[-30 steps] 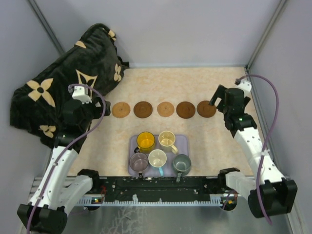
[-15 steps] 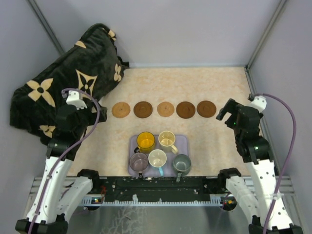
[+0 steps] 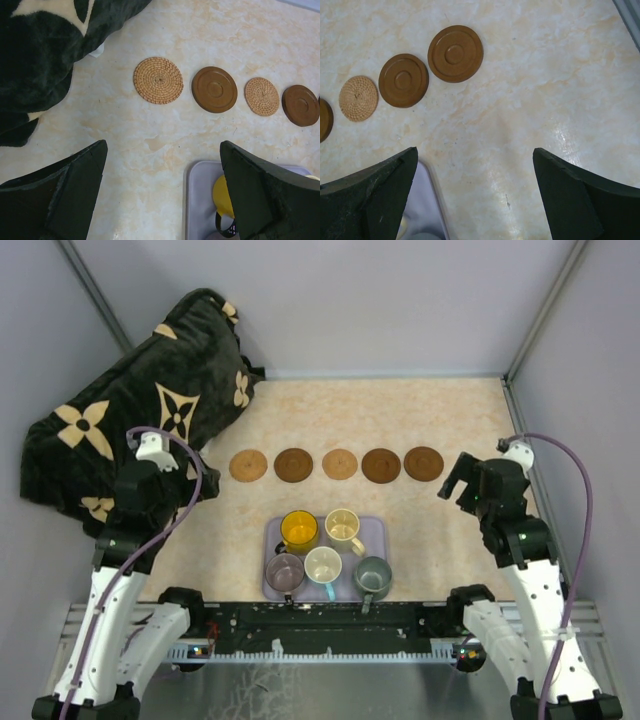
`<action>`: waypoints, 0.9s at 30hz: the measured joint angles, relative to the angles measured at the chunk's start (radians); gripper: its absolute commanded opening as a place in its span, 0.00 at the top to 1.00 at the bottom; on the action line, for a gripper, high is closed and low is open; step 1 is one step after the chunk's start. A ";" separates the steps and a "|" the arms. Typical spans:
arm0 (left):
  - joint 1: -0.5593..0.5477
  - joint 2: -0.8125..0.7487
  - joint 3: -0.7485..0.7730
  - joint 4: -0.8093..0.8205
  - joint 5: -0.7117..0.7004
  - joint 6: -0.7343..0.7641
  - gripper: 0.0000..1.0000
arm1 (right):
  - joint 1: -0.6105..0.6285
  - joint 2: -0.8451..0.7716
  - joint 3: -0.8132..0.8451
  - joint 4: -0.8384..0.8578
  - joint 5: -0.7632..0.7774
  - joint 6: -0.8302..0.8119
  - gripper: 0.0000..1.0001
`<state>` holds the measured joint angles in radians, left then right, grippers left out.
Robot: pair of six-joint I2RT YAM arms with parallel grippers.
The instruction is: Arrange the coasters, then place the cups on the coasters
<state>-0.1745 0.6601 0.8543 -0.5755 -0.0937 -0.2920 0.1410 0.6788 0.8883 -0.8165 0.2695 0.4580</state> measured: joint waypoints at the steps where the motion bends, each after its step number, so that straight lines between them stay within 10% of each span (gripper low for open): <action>1: 0.000 0.009 0.000 -0.001 0.000 -0.001 0.00 | 0.000 0.000 0.000 0.002 0.000 0.002 0.01; 27: 0.000 0.065 -0.012 0.000 0.008 -0.029 0.00 | 0.000 0.002 -0.032 0.069 0.020 0.063 0.01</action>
<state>-0.1745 0.7250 0.8425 -0.5751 -0.0853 -0.3214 0.1410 0.6811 0.8558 -0.7471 0.2893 0.5209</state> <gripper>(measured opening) 0.998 0.987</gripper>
